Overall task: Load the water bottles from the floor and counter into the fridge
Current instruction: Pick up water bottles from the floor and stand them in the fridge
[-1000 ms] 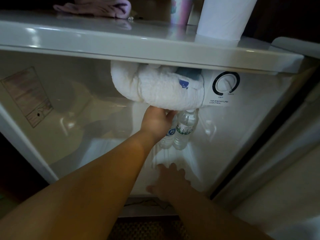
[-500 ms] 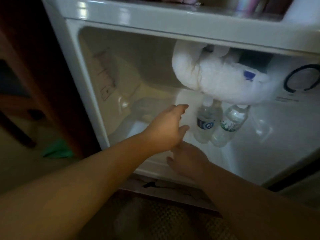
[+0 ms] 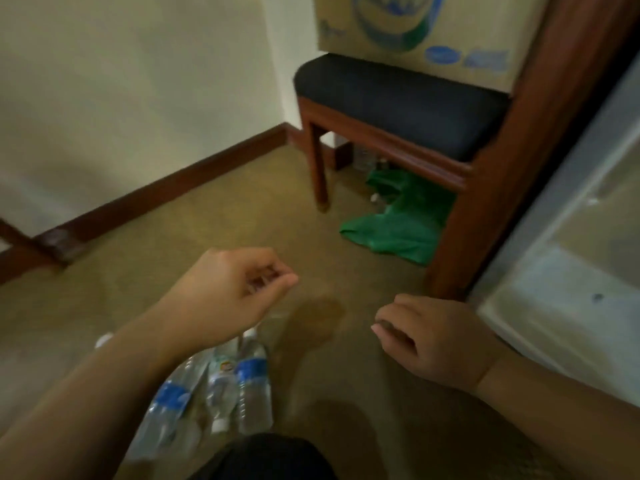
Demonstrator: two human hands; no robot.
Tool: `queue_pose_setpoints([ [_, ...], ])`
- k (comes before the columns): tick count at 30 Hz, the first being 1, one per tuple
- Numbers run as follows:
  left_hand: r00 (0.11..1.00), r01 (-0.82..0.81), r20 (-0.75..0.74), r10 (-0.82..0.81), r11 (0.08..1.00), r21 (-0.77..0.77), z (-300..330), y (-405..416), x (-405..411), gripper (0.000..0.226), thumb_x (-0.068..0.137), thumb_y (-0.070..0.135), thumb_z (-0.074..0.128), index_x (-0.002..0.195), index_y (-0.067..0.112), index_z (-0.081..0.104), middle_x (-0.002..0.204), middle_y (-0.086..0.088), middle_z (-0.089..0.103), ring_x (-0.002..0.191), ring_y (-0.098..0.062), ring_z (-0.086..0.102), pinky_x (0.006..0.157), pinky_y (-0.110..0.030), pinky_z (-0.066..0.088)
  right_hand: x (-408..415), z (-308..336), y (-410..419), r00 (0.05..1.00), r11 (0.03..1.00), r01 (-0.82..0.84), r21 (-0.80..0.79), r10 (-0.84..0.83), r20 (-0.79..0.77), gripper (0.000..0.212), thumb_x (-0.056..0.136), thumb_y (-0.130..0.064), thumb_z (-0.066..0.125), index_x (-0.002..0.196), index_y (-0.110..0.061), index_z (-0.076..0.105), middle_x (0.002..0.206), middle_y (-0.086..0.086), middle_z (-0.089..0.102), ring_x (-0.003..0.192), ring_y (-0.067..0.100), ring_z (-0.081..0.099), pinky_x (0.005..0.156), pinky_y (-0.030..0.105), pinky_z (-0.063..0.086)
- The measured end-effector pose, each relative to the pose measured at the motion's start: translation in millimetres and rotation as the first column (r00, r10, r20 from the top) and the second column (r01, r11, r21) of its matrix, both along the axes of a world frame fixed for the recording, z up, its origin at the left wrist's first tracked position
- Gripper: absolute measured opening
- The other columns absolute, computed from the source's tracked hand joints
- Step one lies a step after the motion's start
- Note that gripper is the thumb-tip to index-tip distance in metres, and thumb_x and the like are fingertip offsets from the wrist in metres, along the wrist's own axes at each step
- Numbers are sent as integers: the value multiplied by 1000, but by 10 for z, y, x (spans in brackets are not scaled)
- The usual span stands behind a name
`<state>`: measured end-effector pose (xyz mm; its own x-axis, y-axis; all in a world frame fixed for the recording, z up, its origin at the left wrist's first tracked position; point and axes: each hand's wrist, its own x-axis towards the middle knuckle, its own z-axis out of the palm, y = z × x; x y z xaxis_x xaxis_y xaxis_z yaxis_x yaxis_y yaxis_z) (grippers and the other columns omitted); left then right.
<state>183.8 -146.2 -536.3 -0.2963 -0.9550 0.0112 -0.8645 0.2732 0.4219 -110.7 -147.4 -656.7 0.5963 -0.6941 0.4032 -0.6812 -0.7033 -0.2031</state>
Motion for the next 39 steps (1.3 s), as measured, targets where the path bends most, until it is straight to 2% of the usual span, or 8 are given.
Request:
queue_pose_setpoints([
  [7, 866, -486, 172, 469, 871, 74, -576, 494, 1121, 34, 89, 60, 57, 117, 40, 62, 98, 23, 65, 95, 3, 62, 86, -32, 54, 1255, -512, -82, 985, 899, -22, 437, 94, -145, 39, 100, -59, 43, 134, -39, 43, 110, -15, 51, 76, 4, 55, 69, 23, 54],
  [14, 681, -687, 483, 550, 708, 163, -1009, 942, 1627, 60, 88, 64, 58, 141, 38, 45, 140, 4, 52, 132, -24, 43, 103, -41, 45, 2424, -1011, -266, 994, 767, 60, 639, 14, -110, 38, 98, -56, 49, 129, -33, 51, 124, -8, 58, 104, 14, 61, 87, 42, 55],
  [20, 708, -674, 557, 435, 652, 347, -1141, 1087, 1761, 50, 86, 61, 63, 128, 35, 56, 117, 9, 64, 104, -11, 59, 86, -31, 52, 2900, -799, -441, 913, 900, 180, 398, -303, 273, 55, 92, -46, 65, 140, -34, 39, 129, 1, 45, 91, 16, 59, 64, 38, 58],
  [23, 713, -662, 553, 431, 673, 329, -1166, 1093, 1740, 40, 89, 52, 67, 124, 33, 60, 110, 10, 65, 99, -9, 58, 79, -25, 48, 2976, -670, -808, 976, 861, 153, 485, -210, 64, 73, 98, -36, 62, 155, -48, 19, 162, 1, 26, 132, 29, 47, 96, 49, 54],
  [25, 717, -649, 557, 419, 693, 313, -1167, 1083, 1711, 38, 90, 49, 68, 122, 32, 60, 108, 10, 63, 97, -8, 57, 76, -23, 46, 2992, -615, -979, 990, 802, 124, 585, -61, -126, 62, 103, -31, 56, 156, -44, 27, 167, -3, 20, 146, 34, 31, 110, 52, 39],
  [29, 734, -599, 564, 379, 753, 273, -1103, 1060, 1621, 29, 95, 44, 62, 119, 27, 61, 102, 11, 62, 91, -4, 58, 76, -21, 49, 2858, -515, -955, 986, 838, 118, 532, -34, -166, 32, 96, -7, 59, 124, -23, 62, 127, 2, 52, 115, 26, 54, 89, 38, 49],
  [36, 814, -424, 475, 334, 901, 92, -402, 775, 1246, 31, 99, 42, 53, 129, 32, 57, 124, 8, 56, 101, -8, 59, 81, -23, 49, 1932, 71, -466, 947, 900, 164, 404, -259, 192, 20, 99, -22, 60, 118, -22, 64, 116, -6, 54, 109, 13, 53, 94, 32, 48],
  [39, 881, -298, 377, 287, 954, -28, 104, 557, 919, 36, 97, 49, 53, 130, 36, 55, 117, 14, 55, 93, -5, 56, 79, -24, 48, 1341, 585, -206, 919, 940, 186, 287, -270, 286, 20, 97, -22, 64, 117, -21, 67, 107, -8, 56, 97, 7, 53, 85, 19, 43],
])
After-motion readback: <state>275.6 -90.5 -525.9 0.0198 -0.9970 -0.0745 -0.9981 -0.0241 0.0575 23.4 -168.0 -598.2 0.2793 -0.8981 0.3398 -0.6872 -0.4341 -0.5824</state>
